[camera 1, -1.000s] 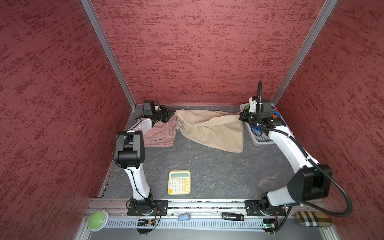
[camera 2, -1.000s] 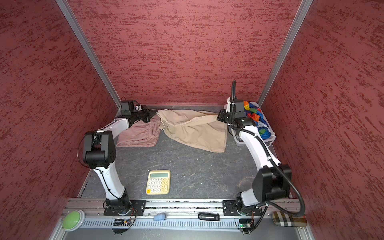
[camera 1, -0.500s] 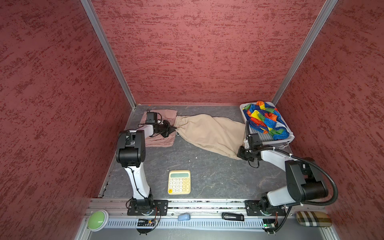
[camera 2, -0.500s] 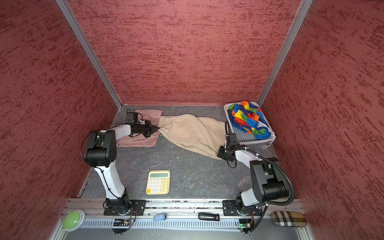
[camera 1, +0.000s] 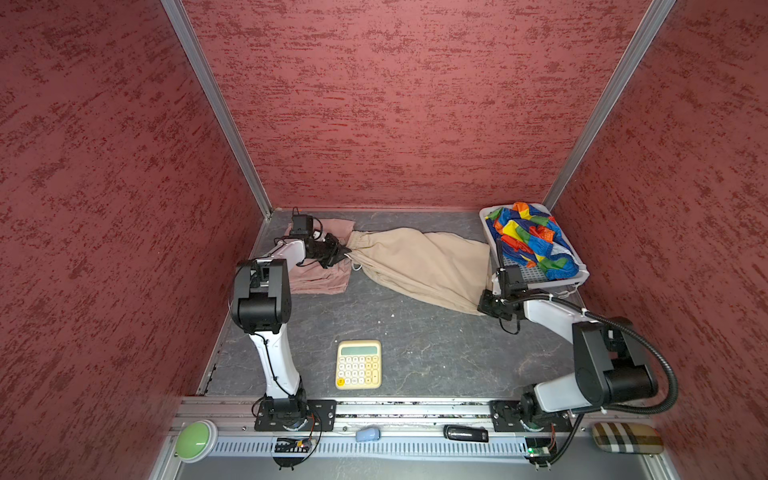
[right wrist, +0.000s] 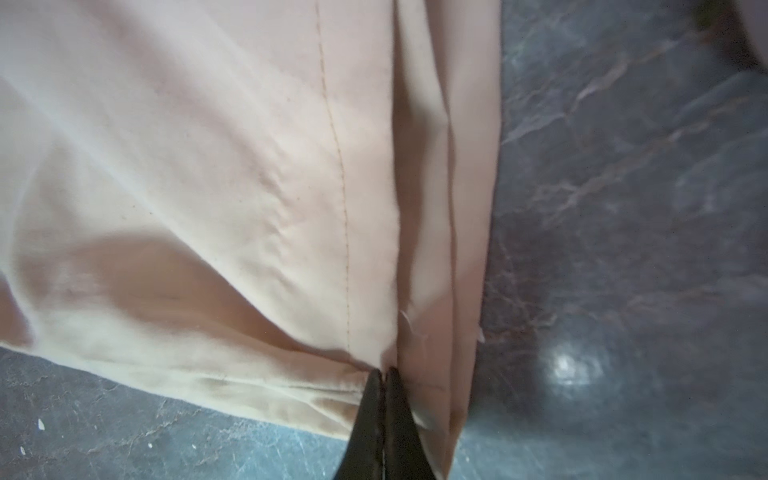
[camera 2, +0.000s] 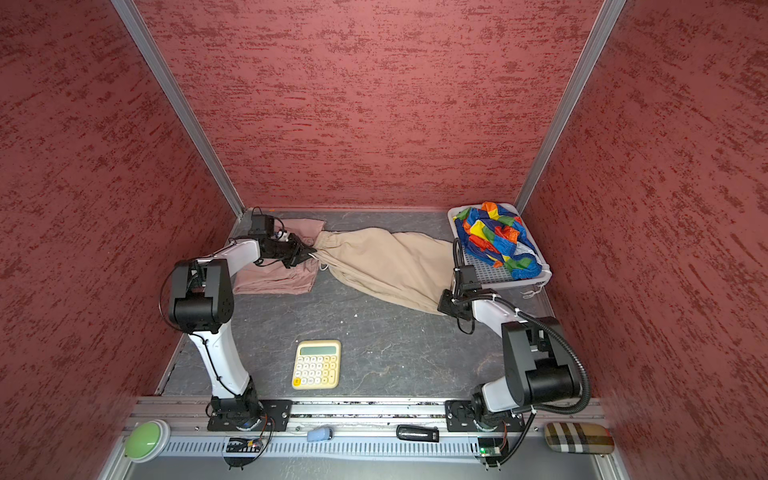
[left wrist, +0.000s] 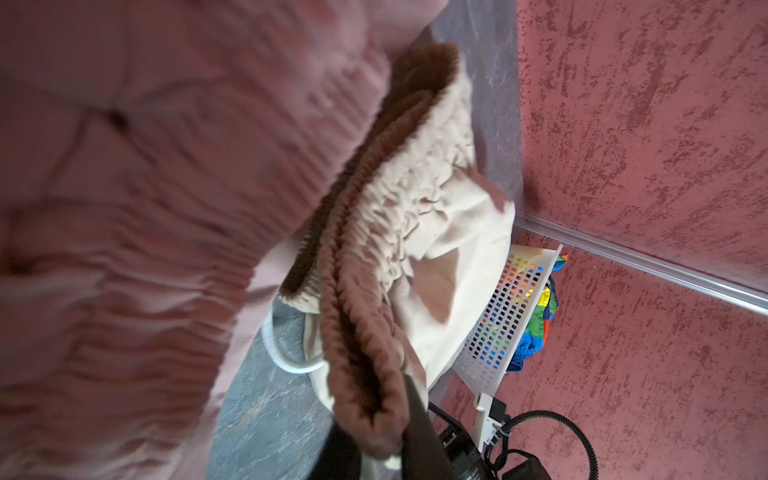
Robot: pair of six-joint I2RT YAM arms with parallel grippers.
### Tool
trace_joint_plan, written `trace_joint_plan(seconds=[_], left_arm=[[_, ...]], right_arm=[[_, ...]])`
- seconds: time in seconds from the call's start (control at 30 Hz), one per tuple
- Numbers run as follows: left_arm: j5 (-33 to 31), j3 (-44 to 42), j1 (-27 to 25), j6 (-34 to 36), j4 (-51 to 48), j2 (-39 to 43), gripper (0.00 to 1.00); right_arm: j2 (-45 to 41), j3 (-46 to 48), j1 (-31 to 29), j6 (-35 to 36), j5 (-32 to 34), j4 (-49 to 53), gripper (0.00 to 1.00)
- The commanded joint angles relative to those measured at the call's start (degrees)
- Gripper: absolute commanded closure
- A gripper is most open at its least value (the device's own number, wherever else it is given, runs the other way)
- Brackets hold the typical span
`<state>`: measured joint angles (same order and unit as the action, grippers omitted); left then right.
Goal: Fold and stack the shorts
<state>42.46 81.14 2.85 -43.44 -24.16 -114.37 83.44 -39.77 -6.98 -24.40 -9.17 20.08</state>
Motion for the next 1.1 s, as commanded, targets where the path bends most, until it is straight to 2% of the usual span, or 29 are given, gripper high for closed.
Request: trace_joint_plan(seconds=[0.0, 0.03, 0.13, 0.23, 0.3, 0.33, 0.4, 0.47, 0.53, 0.63, 0.7, 0.83, 1.07], left_arm=[[-1.7, 2.6, -0.3, 3.8, -6.0, 0.7, 0.41], [-2.3, 3.9, -0.7, 5.0, -8.0, 1.3, 0.01], [-9.2, 11.8, -2.0, 12.8, -20.1, 2.2, 0.00], [-18.4, 16.3, -1.2, 17.4, -25.7, 4.2, 0.01], [-22.2, 17.7, -0.5, 17.8, -25.8, 5.6, 0.01], [-21.6, 18.5, -0.5, 17.0, -25.1, 6.1, 0.01], [-16.6, 19.5, -2.3, 13.3, -22.0, 6.0, 0.01], [-9.6, 19.0, -6.3, 8.1, -15.9, 4.6, 0.01], [-1.8, 16.9, -11.1, -0.1, -6.9, 1.0, 0.01], [1.5, 14.6, -16.0, -7.3, 2.2, -4.5, 0.01], [0.5, 14.4, -17.6, -7.4, 3.4, -7.3, 0.01], [0.2, 11.4, -17.2, -7.2, 4.7, -10.1, 0.01], [-3.4, 9.3, -15.1, -0.6, -0.1, -12.5, 0.01]], right_arm=[[-2.4, -3.0, 0.3, 1.9, 1.4, 4.8, 0.59], [-3.7, -3.6, 0.4, 1.8, 0.7, 5.5, 0.41], [-9.4, -7.3, 0.4, 1.4, 0.3, 9.1, 0.20], [-13.0, -13.0, 0.4, 0.3, -1.8, 11.4, 0.02], [-12.2, -16.9, 0.4, -1.5, -5.3, 9.9, 0.01], [-10.7, -18.3, 0.3, -3.2, -8.4, 7.7, 0.01], [-7.2, -18.9, -0.2, -7.5, -14.1, 0.7, 0.01], [-2.6, -18.6, -1.1, -11.7, -18.6, -7.6, 0.01], [3.4, -18.3, -1.9, -15.2, -21.3, -14.4, 0.01], [9.6, -17.0, -1.9, -17.6, -23.3, -20.2, 0.01], [11.8, -15.9, -1.8, -16.6, -22.9, -20.3, 0.01], [13.6, -13.6, -1.0, -13.2, -20.7, -18.0, 0.01], [16.5, -9.2, 2.8, -8.4, -18.2, -16.0, 0.01]])
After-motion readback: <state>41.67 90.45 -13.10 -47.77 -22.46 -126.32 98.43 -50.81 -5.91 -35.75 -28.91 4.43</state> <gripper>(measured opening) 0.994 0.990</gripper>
